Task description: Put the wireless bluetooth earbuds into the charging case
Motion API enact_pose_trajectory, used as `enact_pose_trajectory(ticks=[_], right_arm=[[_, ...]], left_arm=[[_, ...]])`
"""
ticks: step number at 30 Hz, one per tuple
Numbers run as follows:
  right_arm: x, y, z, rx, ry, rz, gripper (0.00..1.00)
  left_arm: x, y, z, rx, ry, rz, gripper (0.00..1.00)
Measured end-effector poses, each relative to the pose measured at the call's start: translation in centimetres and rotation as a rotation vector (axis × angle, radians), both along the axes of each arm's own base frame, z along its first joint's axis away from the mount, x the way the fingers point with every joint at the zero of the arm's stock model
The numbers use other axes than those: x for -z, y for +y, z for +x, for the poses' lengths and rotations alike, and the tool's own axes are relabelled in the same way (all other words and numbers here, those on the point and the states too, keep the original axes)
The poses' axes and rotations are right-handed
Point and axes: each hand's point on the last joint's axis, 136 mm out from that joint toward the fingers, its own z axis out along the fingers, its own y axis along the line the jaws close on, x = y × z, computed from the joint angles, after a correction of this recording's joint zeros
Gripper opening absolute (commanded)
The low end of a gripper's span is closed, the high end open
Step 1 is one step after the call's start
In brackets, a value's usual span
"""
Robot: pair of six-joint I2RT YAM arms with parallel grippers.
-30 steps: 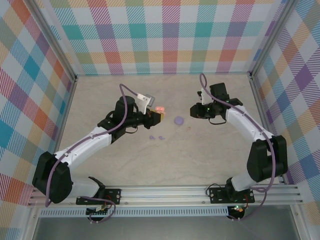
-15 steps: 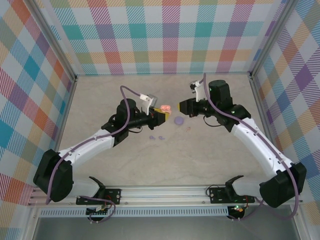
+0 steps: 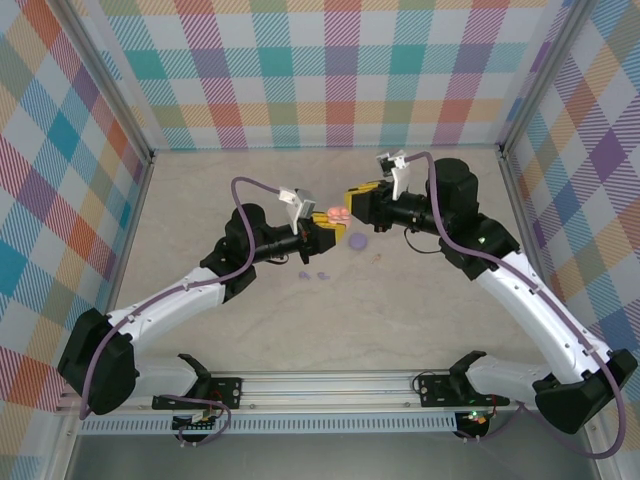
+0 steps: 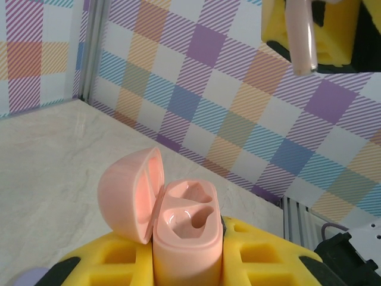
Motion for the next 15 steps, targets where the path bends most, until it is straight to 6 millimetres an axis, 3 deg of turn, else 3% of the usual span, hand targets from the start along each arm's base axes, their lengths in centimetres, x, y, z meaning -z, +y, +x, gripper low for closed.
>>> enact_pose_trajectory(ticks=[15], right_arm=[[0.42, 0.3, 0.08, 0.003, -0.01, -0.006, 0.21]], left_arm=[[-0.9, -0.39, -0.35, 0.013, -0.016, -0.013, 0.05]])
